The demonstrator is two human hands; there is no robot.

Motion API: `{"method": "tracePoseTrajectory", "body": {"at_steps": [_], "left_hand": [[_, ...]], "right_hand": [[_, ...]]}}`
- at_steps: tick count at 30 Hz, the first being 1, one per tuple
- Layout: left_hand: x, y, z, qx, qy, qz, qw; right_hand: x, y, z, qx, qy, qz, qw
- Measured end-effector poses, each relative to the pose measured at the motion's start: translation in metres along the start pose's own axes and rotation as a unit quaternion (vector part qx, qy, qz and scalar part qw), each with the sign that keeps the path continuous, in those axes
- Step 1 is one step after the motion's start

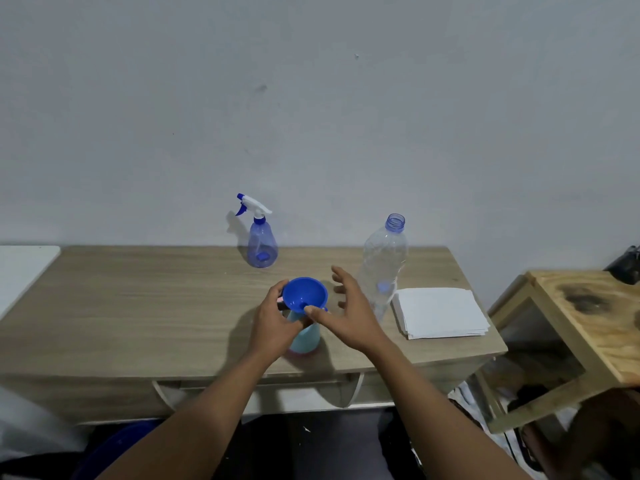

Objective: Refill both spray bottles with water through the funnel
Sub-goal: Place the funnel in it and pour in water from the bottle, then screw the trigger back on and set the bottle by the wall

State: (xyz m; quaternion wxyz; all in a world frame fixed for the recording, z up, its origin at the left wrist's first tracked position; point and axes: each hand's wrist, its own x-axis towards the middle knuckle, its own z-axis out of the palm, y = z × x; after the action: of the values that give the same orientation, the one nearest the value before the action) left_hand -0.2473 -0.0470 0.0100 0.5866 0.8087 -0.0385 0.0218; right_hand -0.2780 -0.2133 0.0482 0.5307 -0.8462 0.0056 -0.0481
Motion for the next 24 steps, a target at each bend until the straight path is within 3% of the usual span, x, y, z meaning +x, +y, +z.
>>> {"method": "tracePoseTrajectory", "body": {"at_steps": [4, 8, 20, 24], "left_hand": [[0.001, -0.014, -0.003, 0.012, -0.010, -0.004, 1.000], [0.000, -0.025, -0.004, 0.007, -0.024, -0.009, 1.000], [0.010, -0.040, 0.008, 0.068, -0.062, -0.042, 0.995], [0.007, -0.035, 0.007, 0.070, -0.049, -0.041, 0.996]], "right_hand": [[0.011, -0.001, 0.014, -0.008, -0.050, 0.014, 0.999], [0.016, 0.003, 0.026, -0.004, -0.041, 0.003, 0.999], [0.015, 0.002, 0.032, 0.037, 0.044, -0.005, 0.998], [0.015, -0.010, 0.033, 0.099, 0.112, 0.002, 0.989]]}}
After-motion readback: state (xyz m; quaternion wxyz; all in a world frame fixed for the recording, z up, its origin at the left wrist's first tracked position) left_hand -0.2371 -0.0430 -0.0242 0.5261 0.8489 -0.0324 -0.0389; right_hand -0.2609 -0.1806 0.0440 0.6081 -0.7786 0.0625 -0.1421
